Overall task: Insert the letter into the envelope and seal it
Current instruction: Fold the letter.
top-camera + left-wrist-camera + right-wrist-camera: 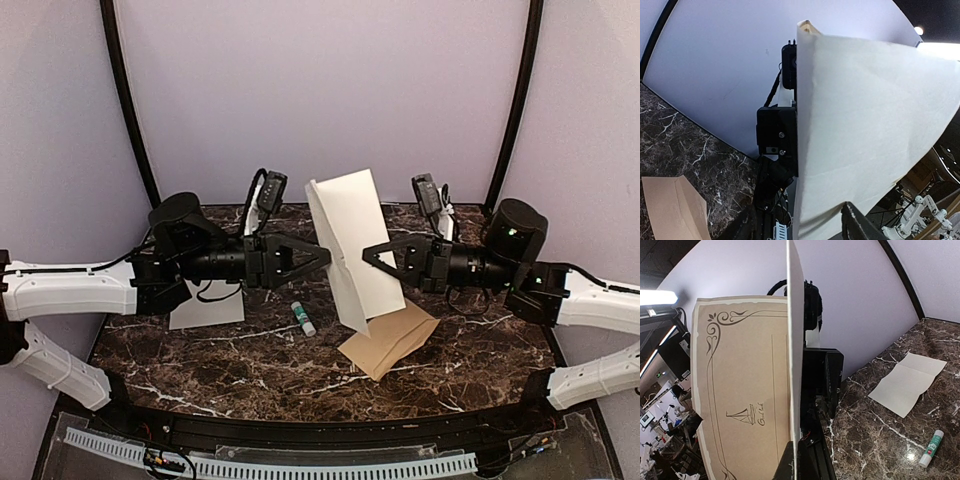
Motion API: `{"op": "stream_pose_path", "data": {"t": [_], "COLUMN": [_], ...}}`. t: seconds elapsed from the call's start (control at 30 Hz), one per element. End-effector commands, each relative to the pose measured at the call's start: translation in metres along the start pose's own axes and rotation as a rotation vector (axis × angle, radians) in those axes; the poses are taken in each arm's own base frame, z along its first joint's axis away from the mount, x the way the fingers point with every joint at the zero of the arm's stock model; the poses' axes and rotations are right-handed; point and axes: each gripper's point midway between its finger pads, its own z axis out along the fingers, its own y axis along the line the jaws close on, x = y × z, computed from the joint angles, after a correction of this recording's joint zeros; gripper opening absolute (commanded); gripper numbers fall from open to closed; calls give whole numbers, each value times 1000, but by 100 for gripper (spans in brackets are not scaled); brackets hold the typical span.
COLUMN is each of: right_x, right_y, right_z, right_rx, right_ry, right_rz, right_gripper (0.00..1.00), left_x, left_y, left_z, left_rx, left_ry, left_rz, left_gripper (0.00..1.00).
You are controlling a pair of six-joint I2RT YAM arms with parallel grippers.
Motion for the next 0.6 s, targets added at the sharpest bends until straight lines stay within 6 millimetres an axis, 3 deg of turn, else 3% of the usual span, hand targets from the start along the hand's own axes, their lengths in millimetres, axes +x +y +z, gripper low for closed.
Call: {"op": "stream_pose_path", "data": {"t": [0.0, 0.57], "right_x": [-16, -18], "right_y": [19, 16], "right_z": [3, 0], "right_rx": [-58, -36], "right_ry": [-41, -62], "right_rz": [-43, -43], "right_gripper": [0, 0], "left_x": [-17, -13], "left_y": [-23, -24], "left_z": [4, 7], "left_rx": [83, 110], "left_ry": [-37, -24], "left_rz": [49, 28], "left_gripper": [53, 16]}}
